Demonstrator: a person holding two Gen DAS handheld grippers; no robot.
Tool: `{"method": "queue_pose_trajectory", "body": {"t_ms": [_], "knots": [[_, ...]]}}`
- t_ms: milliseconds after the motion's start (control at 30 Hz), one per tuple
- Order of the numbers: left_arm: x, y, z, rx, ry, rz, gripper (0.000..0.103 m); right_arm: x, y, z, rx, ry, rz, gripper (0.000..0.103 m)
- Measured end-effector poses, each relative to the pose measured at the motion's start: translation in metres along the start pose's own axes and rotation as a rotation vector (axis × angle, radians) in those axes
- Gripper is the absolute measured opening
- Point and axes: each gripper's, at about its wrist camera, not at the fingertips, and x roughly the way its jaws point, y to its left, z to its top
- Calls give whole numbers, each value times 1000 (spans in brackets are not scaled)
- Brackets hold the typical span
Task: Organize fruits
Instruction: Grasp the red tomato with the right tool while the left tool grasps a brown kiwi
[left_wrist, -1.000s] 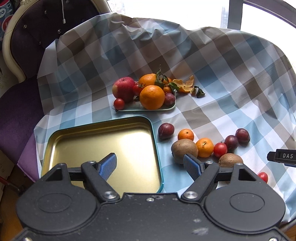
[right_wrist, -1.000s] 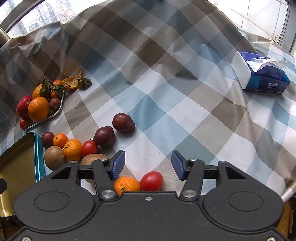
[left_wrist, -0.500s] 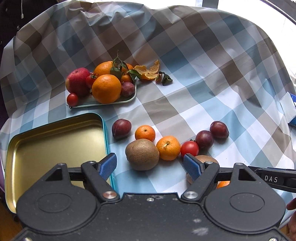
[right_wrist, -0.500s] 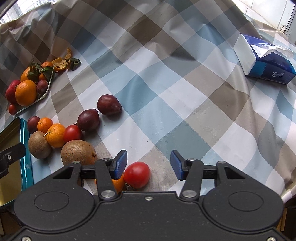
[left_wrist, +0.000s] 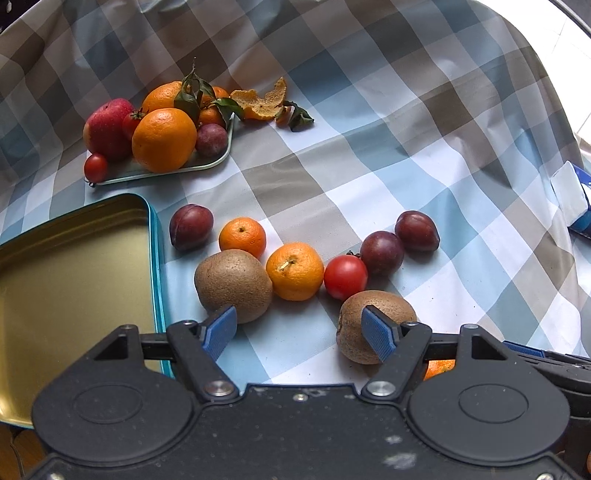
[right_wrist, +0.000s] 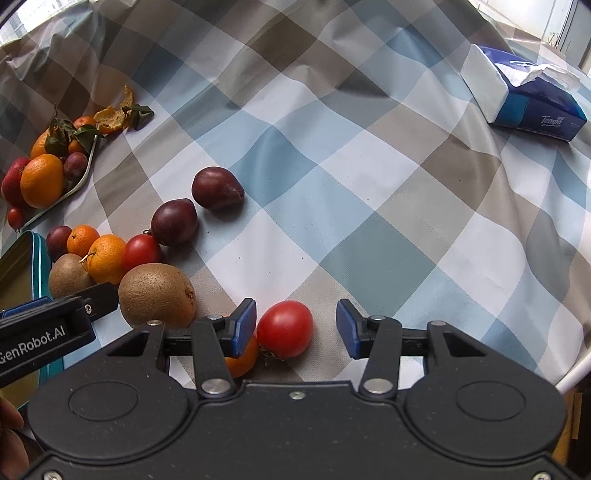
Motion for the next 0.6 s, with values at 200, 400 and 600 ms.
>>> {"method": "queue_pose_trajectory", "body": {"t_ms": [200,400,600], "knots": [[6,3,5,-53,23,-65,77,8,2,-1,-12,10,-2,50],[8,-5,5,-38,8,-74,79,11,-4,1,-6,34,34,50],[14,-15,4,-44,14,-91,80,8,-11,2,-16,43,79,43]]}}
